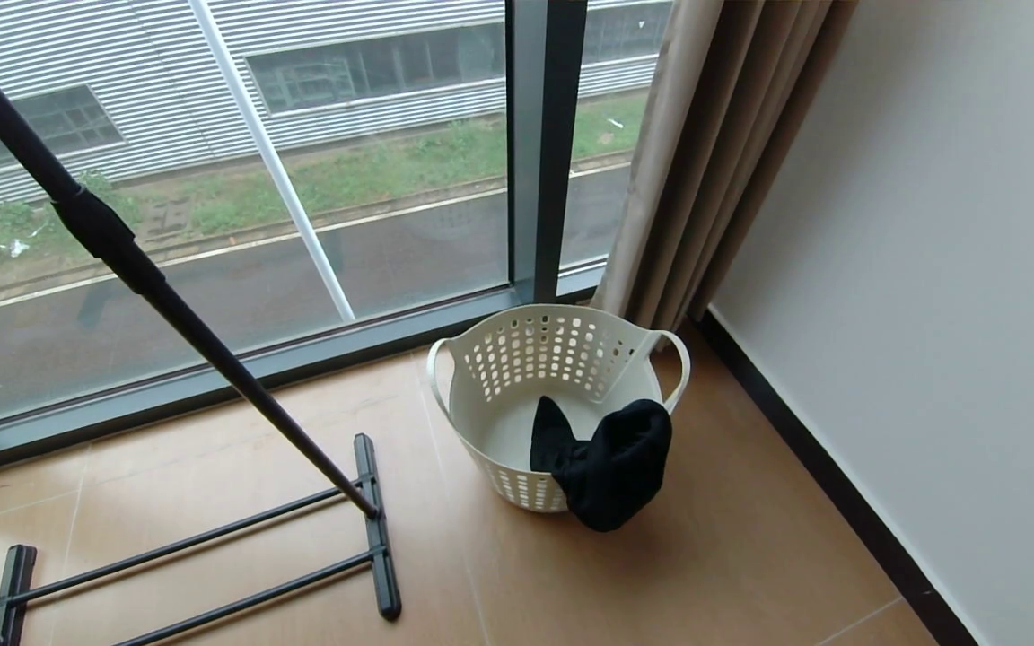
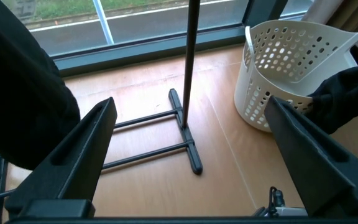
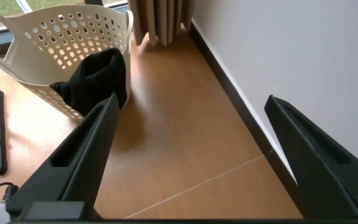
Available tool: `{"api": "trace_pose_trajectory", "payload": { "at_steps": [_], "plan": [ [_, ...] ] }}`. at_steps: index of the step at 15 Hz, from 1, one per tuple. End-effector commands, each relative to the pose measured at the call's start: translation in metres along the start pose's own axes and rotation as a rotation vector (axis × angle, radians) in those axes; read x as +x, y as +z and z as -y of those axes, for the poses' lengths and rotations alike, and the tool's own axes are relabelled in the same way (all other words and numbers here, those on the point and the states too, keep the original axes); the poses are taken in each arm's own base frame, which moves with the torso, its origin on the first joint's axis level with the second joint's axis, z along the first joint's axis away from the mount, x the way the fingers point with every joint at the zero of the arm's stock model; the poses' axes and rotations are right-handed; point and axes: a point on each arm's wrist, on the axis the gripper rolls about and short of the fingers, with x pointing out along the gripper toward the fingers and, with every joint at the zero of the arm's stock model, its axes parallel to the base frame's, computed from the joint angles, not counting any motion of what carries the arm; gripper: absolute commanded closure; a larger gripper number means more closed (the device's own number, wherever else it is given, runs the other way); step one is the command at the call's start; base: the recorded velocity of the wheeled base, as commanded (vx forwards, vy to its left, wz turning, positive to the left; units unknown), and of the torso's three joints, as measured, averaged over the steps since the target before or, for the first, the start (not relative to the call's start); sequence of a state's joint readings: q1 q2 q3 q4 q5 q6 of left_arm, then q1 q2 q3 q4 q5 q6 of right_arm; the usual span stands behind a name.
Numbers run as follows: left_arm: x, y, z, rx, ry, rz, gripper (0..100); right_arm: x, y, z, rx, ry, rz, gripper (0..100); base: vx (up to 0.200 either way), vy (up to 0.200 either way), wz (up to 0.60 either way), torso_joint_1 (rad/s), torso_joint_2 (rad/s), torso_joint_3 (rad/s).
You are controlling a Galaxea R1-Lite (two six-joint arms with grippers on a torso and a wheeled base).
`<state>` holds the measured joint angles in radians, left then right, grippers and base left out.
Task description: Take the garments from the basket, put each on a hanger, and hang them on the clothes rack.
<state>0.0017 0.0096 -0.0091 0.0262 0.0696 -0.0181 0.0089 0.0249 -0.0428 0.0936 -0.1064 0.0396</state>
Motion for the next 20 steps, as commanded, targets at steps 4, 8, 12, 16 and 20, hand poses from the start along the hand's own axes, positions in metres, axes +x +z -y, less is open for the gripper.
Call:
{"api": "trace_pose_trajectory", "payload": {
  "at_steps": [4, 8, 12, 16, 20],
  "plan": [
    [0.0002, 0.0001, 0.0, 0.0, 0.001, -0.003, 0, 0.0002, 0.0001, 0.0, 0.0, 0.001, -0.002, 0, 0.0, 0.0, 0.0, 0.001, 0.0, -0.015],
    [0.0002, 0.0001, 0.0, 0.0, 0.002, -0.003, 0, 0.0002, 0.0001, 0.0, 0.0, 0.001, -0.002, 0, 0.0, 0.0, 0.0, 0.001, 0.0, -0.027],
    [0.0002, 0.0001, 0.0, 0.0, 0.002, -0.003, 0, 0.0003, 0.0002, -0.0001, 0.0, 0.005, -0.004, 0, 0.0, 0.0, 0.0, 0.001, 0.0, -0.172],
    [0.0002, 0.0001, 0.0, 0.0, 0.002, -0.003, 0, 0.0002, 0.0001, -0.0003, 0.0, 0.014, -0.003, 0, 0.0, 0.0, 0.0, 0.001, 0.0, -0.196],
    [0.0002, 0.0001, 0.0, -0.002, 0.001, -0.003, 0, 0.0002, 0.0001, -0.0003, 0.0, 0.018, -0.003, 0, 0.0, 0.0, 0.0, 0.0, 0.0, -0.193]
  ]
}}
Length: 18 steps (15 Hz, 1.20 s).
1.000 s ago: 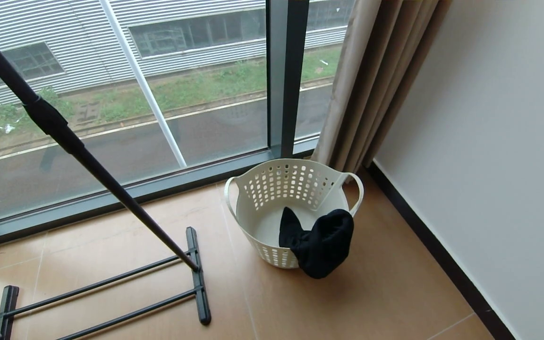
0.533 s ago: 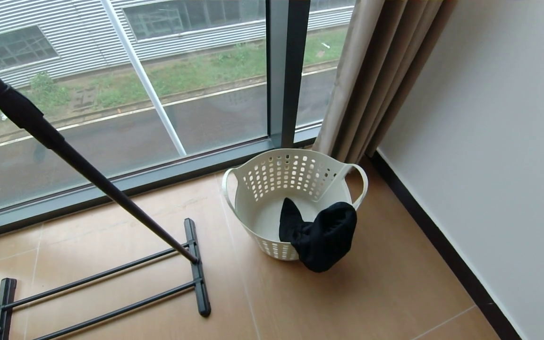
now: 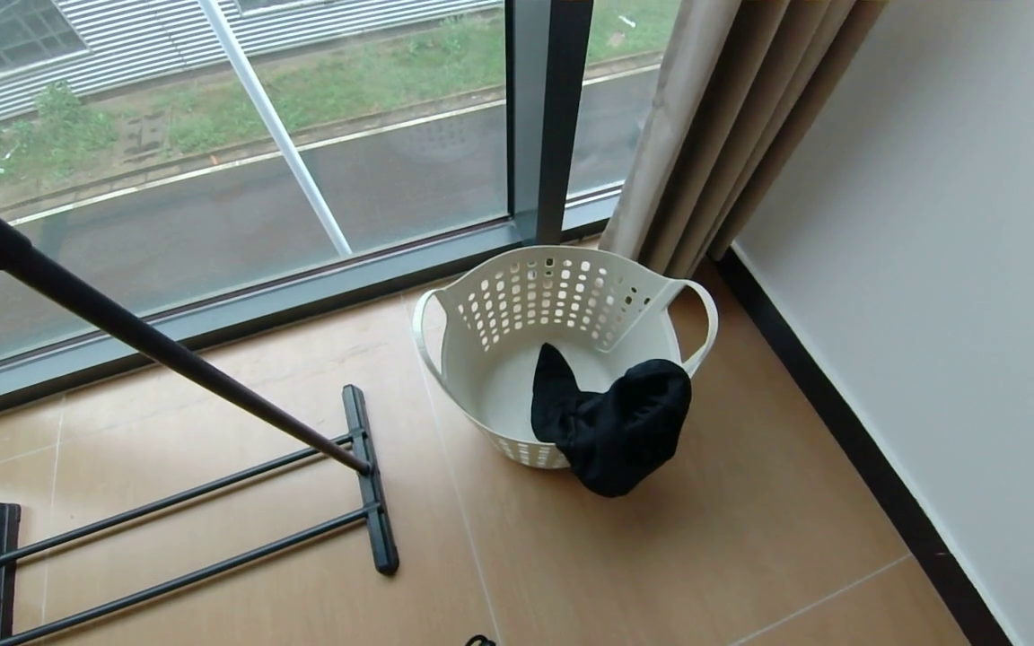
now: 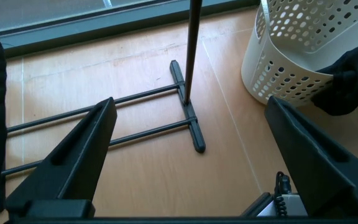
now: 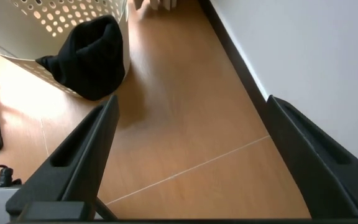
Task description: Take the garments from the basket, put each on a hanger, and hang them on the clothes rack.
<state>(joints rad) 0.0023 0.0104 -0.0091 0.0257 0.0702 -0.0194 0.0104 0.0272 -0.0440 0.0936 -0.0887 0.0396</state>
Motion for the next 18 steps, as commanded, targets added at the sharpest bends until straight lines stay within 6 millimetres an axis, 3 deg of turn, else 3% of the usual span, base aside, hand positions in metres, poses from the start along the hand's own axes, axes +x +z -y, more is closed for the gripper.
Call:
{"api": "trace_pose_trajectory", "payload": {
  "at_steps": [1, 5, 8, 10, 17, 18],
  "plan": [
    [-0.001, 0.0, 0.0, 0.001, -0.008, 0.007, 0, 0.0, 0.0, 0.0, -0.004, 0.027, -0.009, 0, 0.0, 0.0, 0.0, 0.002, 0.01, -0.124],
    [-0.001, 0.0, 0.0, 0.002, -0.011, 0.01, 0, 0.01, 0.003, 0.001, -0.044, 0.25, -0.132, 0, 0.0, 0.0, 0.0, 0.001, 0.0, -0.019],
    [-0.001, 0.0, 0.0, 0.002, -0.011, 0.011, 0, 0.036, 0.02, -0.01, -0.104, 0.351, -0.31, 0, 0.0, 0.0, 0.0, 0.0, 0.0, 0.0],
    [-0.001, -0.001, 0.0, 0.004, -0.011, 0.01, 0, 0.067, 0.041, -0.027, -0.152, 0.389, -0.332, 0, 0.0, 0.0, 0.0, 0.0, 0.0, 0.0],
    [-0.001, -0.001, 0.0, 0.002, -0.01, 0.011, 0, 0.177, 0.078, -0.083, -0.705, 0.485, -0.358, 0, 0.0, 0.0, 0.0, 0.0, 0.0, 0.0],
    [-0.001, -0.001, 0.0, 0.002, -0.01, 0.011, 0, 0.182, 0.079, -0.085, -0.735, 0.49, -0.351, 0, 0.0, 0.0, 0.0, 0.0, 0.0, 0.0]
  ]
}}
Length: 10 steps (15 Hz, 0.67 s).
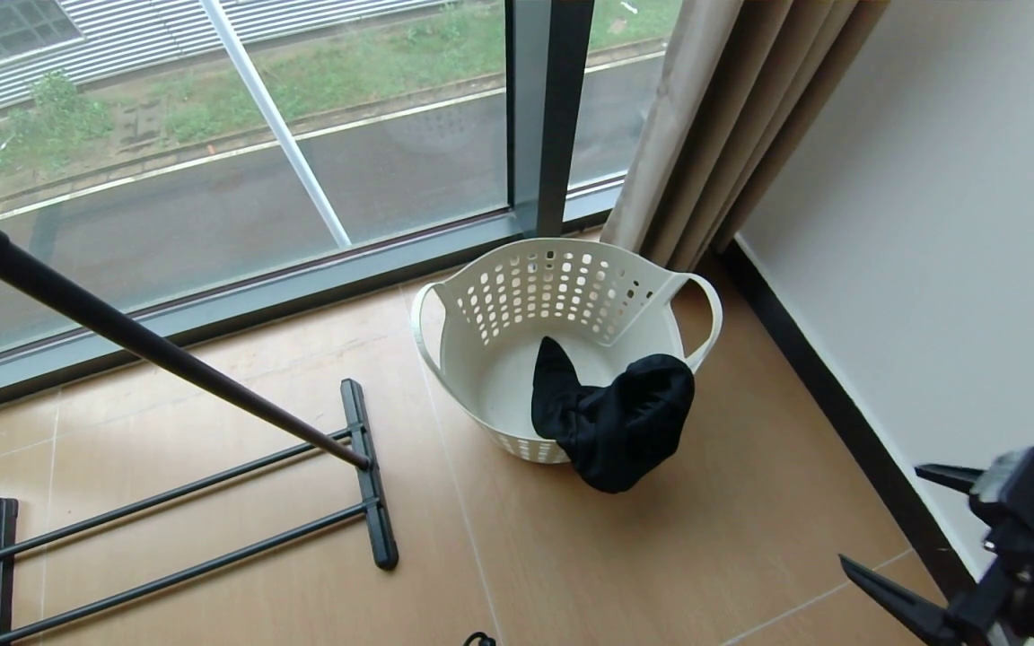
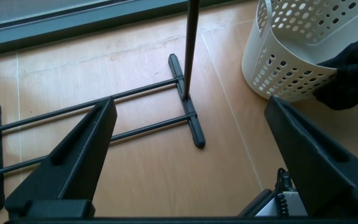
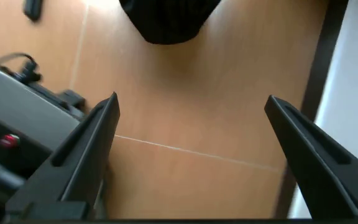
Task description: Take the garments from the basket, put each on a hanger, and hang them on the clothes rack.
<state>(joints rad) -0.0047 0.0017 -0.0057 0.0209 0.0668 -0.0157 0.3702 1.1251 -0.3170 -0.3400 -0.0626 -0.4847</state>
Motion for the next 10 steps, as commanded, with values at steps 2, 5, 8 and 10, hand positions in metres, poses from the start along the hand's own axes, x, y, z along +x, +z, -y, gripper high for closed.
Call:
{"api": "trace_pose_trajectory", "payload": {
  "at_steps": [2, 5, 8, 10],
  "plan": [
    [0.0, 0.0, 0.0, -0.001, 0.002, 0.003, 0, 0.076, 0.04, 0.008, -0.238, 0.068, -0.063, 0, 0.0, 0.0, 0.0, 0.0, 0.0, 0.0],
    [0.0, 0.0, 0.0, -0.001, 0.004, 0.003, 0, 0.116, 0.058, 0.013, -0.391, 0.075, -0.073, 0, 0.0, 0.0, 0.0, 0.0, 0.0, 0.0],
    [0.0, 0.0, 0.0, 0.0, 0.002, 0.003, 0, 0.163, 0.067, 0.028, -0.513, 0.001, -0.139, 0, 0.0, 0.0, 0.0, 0.0, 0.0, 0.0],
    [0.0, 0.0, 0.0, 0.0, 0.001, 0.003, 0, 0.186, 0.067, 0.027, -0.508, -0.029, -0.151, 0, 0.0, 0.0, 0.0, 0.0, 0.0, 0.0]
  ]
}}
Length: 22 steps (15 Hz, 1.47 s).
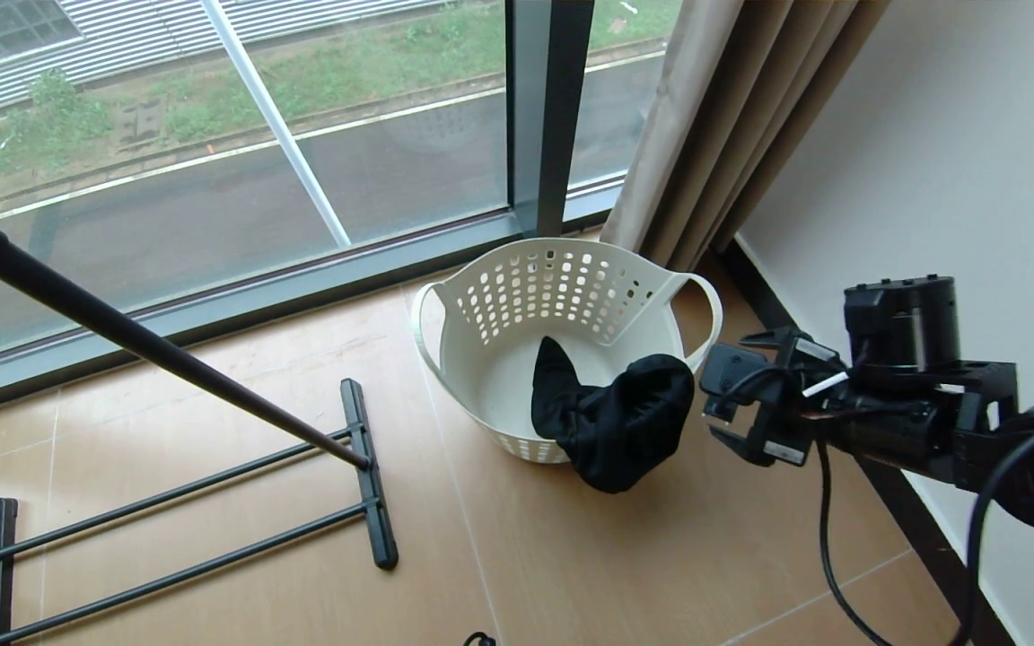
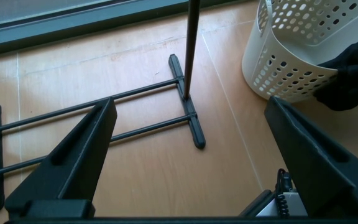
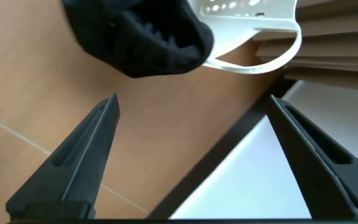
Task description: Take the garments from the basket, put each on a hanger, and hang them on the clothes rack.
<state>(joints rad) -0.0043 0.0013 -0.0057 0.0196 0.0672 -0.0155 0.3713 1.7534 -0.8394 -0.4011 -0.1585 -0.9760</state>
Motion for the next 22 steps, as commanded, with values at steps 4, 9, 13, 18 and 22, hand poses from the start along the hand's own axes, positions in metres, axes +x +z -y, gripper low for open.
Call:
{"api": "trace_pose_trajectory", "payload": {
  "at_steps": [4, 9, 13, 18, 22],
  "plan": [
    [0.0, 0.0, 0.0, 0.0, 0.0, 0.001, 0, 0.084, 0.002, -0.013, 0.031, -0.141, -0.023, 0, 0.0, 0.0, 0.0, 0.0, 0.0, 0.0],
    [0.0, 0.0, 0.0, -0.001, 0.001, 0.001, 0, 0.1, 0.004, -0.017, 0.077, -0.154, -0.011, 0, 0.0, 0.0, 0.0, 0.0, 0.0, 0.0],
    [0.0, 0.0, 0.0, -0.001, 0.003, 0.001, 0, 0.119, 0.014, -0.028, 0.081, -0.141, 0.007, 0, 0.0, 0.0, 0.0, 0.0, 0.0, 0.0],
    [0.0, 0.0, 0.0, -0.003, 0.004, 0.001, 0, 0.137, 0.018, -0.034, 0.087, -0.14, 0.008, 0, 0.0, 0.0, 0.0, 0.0, 0.0, 0.0],
    [0.0, 0.0, 0.0, -0.003, 0.005, 0.0, 0, 0.154, 0.019, -0.038, 0.1, -0.144, 0.008, 0, 0.0, 0.0, 0.0, 0.0, 0.0, 0.0]
  ]
}}
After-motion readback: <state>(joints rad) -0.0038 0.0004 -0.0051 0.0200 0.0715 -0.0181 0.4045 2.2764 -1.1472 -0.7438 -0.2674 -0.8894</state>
